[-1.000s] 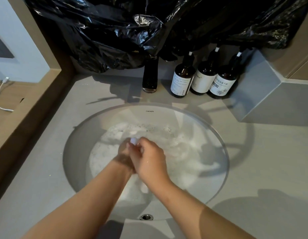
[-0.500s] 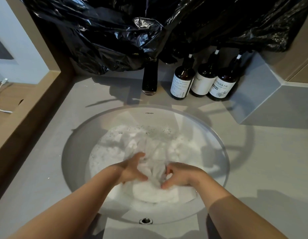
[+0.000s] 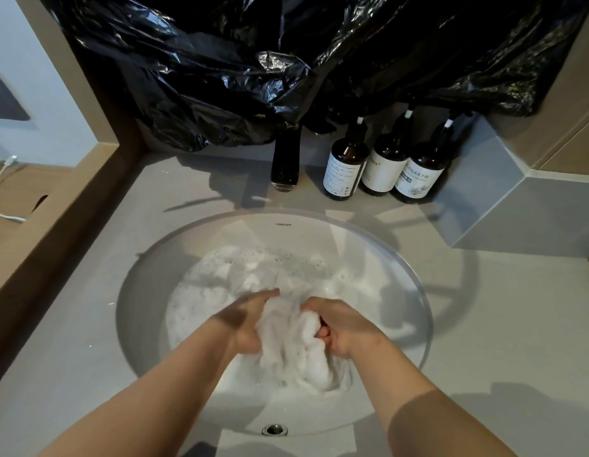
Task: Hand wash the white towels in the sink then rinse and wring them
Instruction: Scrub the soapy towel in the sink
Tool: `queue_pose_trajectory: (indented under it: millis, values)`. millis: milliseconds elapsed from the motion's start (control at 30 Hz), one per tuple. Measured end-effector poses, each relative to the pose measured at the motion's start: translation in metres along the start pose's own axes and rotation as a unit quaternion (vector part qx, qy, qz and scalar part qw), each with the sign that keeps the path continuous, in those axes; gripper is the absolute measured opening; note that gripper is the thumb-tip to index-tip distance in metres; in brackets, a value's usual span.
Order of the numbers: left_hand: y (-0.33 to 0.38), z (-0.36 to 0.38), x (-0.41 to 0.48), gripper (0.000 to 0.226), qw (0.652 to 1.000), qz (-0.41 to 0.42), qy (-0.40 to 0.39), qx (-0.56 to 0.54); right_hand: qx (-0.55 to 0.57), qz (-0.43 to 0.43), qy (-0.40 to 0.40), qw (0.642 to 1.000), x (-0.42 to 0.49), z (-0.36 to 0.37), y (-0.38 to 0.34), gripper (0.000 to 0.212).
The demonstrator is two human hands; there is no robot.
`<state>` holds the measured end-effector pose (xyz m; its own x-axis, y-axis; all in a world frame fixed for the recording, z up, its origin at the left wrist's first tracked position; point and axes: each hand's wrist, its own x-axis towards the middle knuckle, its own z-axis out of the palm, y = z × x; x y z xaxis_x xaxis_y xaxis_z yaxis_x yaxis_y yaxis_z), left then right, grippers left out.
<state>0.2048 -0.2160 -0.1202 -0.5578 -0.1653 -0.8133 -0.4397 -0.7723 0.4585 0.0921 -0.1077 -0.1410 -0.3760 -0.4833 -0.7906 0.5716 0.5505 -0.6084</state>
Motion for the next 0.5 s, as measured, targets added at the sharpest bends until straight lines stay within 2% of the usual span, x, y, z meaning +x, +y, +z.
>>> queue_pose_trajectory:
  millis: [67, 167, 233, 300, 367, 400, 467, 500]
  values:
    - [0.013, 0.004, -0.012, 0.034, 0.997, 0.059, -0.057, 0.013, 0.064, -0.052, 0.001, 0.997, -0.006, -0.004, -0.016, 0.006]
    - [0.038, 0.013, -0.043, 0.03, 0.979, 0.166, -0.119, 0.013, 0.172, -0.134, -0.021, 0.976, -0.034, -0.003, -0.047, 0.015]
    - [0.05, 0.018, -0.067, 0.029, 0.958, 0.248, -0.14, 0.029, 0.241, -0.205, -0.082, 0.945, -0.066, -0.003, -0.07, 0.033]
    - [0.054, 0.016, -0.075, 0.031, 0.946, 0.291, -0.141, 0.019, 0.263, -0.28, -0.131, 0.914, -0.097, -0.003, -0.089, 0.025]
    - [0.052, 0.009, -0.065, 0.027, 0.951, 0.274, -0.144, -0.003, 0.255, -0.311, -0.138, 0.905, -0.105, -0.007, -0.097, 0.018]
    - [0.048, 0.004, -0.052, 0.037, 0.962, 0.234, -0.139, -0.014, 0.238, -0.305, -0.137, 0.912, -0.101, -0.008, -0.097, 0.017]
    - [0.03, -0.007, -0.023, 0.066, 0.986, 0.137, -0.092, -0.038, 0.239, -0.236, -0.126, 0.933, -0.079, -0.01, -0.083, 0.01]
    - [0.02, -0.01, -0.01, 0.069, 0.992, 0.102, -0.061, -0.036, 0.23, -0.176, -0.108, 0.951, -0.064, -0.01, -0.069, 0.005]
